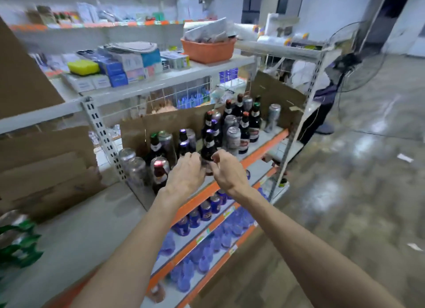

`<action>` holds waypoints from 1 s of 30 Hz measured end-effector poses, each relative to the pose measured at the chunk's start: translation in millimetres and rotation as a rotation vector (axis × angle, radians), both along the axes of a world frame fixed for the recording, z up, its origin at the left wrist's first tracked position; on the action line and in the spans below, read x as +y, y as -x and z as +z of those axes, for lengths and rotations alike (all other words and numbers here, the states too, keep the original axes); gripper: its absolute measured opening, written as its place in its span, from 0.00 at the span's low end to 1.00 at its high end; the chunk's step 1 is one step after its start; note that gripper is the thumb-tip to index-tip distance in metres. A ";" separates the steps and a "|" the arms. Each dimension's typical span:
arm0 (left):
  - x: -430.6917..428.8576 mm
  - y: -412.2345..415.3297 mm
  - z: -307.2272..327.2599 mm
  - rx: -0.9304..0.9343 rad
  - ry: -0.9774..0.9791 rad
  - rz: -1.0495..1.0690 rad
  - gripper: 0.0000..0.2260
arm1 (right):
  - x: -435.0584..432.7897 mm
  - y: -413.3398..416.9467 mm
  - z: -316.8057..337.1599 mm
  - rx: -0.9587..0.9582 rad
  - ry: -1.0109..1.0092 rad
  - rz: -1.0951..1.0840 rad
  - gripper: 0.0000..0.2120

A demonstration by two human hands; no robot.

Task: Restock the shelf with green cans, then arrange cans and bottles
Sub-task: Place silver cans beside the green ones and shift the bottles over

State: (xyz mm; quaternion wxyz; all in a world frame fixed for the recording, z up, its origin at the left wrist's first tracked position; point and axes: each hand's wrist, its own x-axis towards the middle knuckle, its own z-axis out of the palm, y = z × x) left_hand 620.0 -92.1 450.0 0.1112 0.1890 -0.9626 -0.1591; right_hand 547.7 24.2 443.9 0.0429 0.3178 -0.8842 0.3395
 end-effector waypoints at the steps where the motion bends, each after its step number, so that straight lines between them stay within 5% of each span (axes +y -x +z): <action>1: 10.2 14.5 -2.5 0.001 0.002 -0.004 0.16 | 11.0 15.4 -1.5 0.001 -0.007 -0.004 0.08; 20: 38.8 291.6 -26.4 -0.034 -0.091 0.043 0.16 | 51.3 287.2 -33.7 -0.085 -0.091 -0.075 0.07; 30: -3.9 363.0 -22.0 -0.116 -0.077 0.136 0.20 | 24.6 392.3 -28.3 -0.075 -0.115 -0.069 0.07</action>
